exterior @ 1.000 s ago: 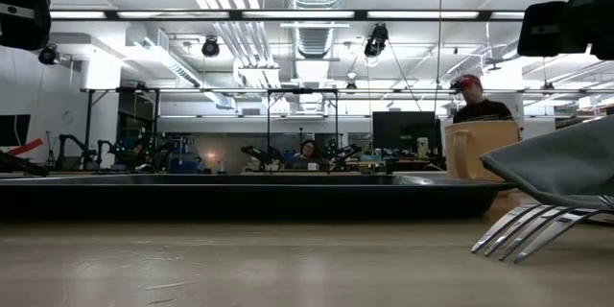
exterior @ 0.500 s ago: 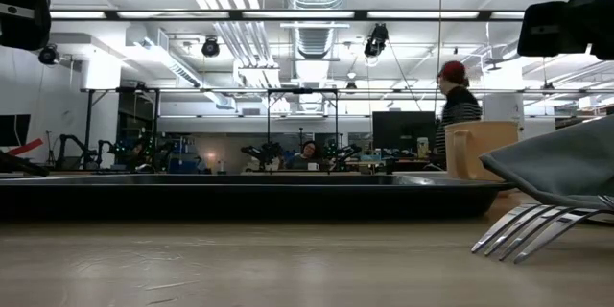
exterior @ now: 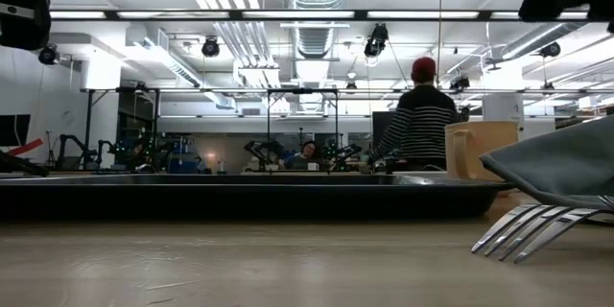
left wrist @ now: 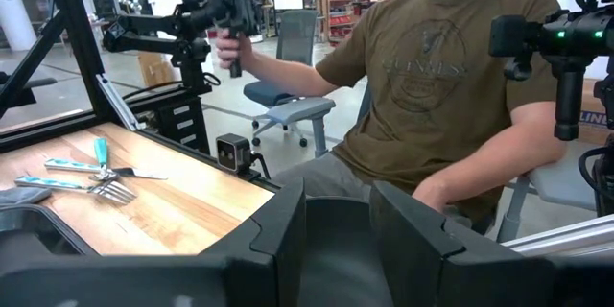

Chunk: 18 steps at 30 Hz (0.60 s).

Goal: Set up tray
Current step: Put the orange mug on the black serving tray

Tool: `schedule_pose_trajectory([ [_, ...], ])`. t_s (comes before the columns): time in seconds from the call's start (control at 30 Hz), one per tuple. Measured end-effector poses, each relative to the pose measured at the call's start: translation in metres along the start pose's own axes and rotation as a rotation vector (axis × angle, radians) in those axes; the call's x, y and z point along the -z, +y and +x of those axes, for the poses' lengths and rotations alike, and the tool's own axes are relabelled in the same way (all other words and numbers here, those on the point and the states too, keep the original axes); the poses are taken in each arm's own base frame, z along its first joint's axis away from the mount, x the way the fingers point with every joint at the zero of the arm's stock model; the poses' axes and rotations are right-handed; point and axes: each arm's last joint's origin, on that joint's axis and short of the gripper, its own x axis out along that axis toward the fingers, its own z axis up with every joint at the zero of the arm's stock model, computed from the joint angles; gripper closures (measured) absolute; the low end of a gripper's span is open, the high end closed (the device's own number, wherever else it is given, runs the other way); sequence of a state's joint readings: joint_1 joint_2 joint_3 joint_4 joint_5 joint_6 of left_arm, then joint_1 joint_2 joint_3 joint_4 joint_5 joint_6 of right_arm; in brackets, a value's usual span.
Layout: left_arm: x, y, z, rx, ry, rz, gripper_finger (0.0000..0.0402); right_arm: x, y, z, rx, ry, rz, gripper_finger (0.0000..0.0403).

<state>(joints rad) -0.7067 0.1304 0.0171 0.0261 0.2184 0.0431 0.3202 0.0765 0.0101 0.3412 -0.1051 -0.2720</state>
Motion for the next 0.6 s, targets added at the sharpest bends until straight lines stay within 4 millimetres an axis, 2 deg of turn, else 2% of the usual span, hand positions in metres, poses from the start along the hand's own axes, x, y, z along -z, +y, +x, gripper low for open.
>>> schedule_pose_trajectory([
  [0.2, 0.0, 0.0, 0.0, -0.001, 0.0, 0.0, 0.0301, -0.025, -0.007, -0.003, 0.097, -0.252, 0.022, 0.0335],
  [0.3, 0.0, 0.0, 0.0, 0.0, 0.0, 0.0, 0.0301, -0.035, -0.01, -0.007, 0.157, -0.36, -0.086, 0.0335],
  [0.47, 0.0, 0.0, 0.0, -0.001, 0.0, 0.0, 0.0301, -0.041, -0.012, -0.01, 0.217, -0.403, -0.214, 0.0335],
  [0.6, 0.0, 0.0, 0.0, -0.001, 0.0, 0.0, 0.0301, -0.051, -0.02, -0.009, 0.354, -0.35, -0.164, 0.0335],
])
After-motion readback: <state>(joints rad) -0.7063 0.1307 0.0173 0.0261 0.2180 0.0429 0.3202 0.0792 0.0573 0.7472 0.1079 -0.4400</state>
